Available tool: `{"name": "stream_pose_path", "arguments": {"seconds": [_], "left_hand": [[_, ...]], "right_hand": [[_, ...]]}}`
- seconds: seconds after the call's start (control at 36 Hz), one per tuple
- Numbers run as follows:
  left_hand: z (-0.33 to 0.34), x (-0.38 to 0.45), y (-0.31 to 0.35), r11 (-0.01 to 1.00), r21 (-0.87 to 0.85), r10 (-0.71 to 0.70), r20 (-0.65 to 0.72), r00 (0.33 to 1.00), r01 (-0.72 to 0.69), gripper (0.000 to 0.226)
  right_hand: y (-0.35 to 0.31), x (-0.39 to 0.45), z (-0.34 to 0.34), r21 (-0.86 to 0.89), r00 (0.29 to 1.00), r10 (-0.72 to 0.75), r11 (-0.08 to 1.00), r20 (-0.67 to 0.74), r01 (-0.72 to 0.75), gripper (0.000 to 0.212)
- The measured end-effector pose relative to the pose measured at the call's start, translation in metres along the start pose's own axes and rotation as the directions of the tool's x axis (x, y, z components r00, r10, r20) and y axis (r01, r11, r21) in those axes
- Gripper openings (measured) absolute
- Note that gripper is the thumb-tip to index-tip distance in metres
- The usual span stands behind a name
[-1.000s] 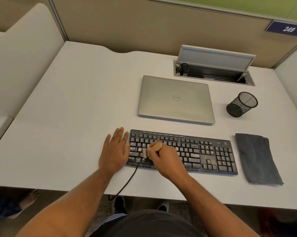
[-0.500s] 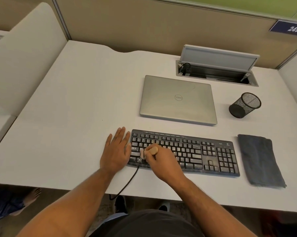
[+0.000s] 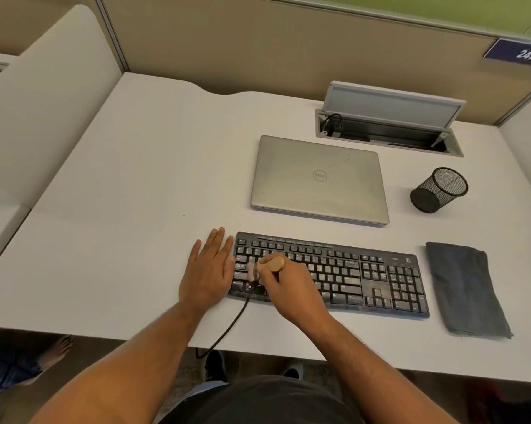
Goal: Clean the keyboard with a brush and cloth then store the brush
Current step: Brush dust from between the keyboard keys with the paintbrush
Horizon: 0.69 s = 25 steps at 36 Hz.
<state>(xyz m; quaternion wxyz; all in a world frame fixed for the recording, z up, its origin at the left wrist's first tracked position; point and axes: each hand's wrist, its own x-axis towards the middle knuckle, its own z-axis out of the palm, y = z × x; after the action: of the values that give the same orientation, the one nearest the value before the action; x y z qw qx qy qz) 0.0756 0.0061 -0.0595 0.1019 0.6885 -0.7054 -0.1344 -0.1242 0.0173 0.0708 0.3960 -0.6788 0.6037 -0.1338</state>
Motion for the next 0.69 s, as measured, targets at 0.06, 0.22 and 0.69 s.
{"name": "stream_pose_path", "arguments": {"seconds": [0.06,0.22,0.69], "left_hand": [[-0.001,0.000,0.001,1.000,-0.005,0.002,-0.001,1.000,-0.002,0.065],[-0.002,-0.002,0.001,1.000,-0.004,0.006,-0.006,1.000,-0.006,0.066],[0.002,0.001,-0.004,0.998,-0.066,-0.001,-0.001,1.000,0.000,0.066]], "right_hand": [[0.001,-0.002,0.002,-0.022,1.000,-0.018,1.000,0.005,0.018,0.025],[0.000,0.003,0.000,-0.003,0.998,0.023,1.000,0.067,-0.023,0.025],[-0.006,0.018,-0.015,-0.075,0.984,-0.136,0.987,0.111,0.145,0.020]]}}
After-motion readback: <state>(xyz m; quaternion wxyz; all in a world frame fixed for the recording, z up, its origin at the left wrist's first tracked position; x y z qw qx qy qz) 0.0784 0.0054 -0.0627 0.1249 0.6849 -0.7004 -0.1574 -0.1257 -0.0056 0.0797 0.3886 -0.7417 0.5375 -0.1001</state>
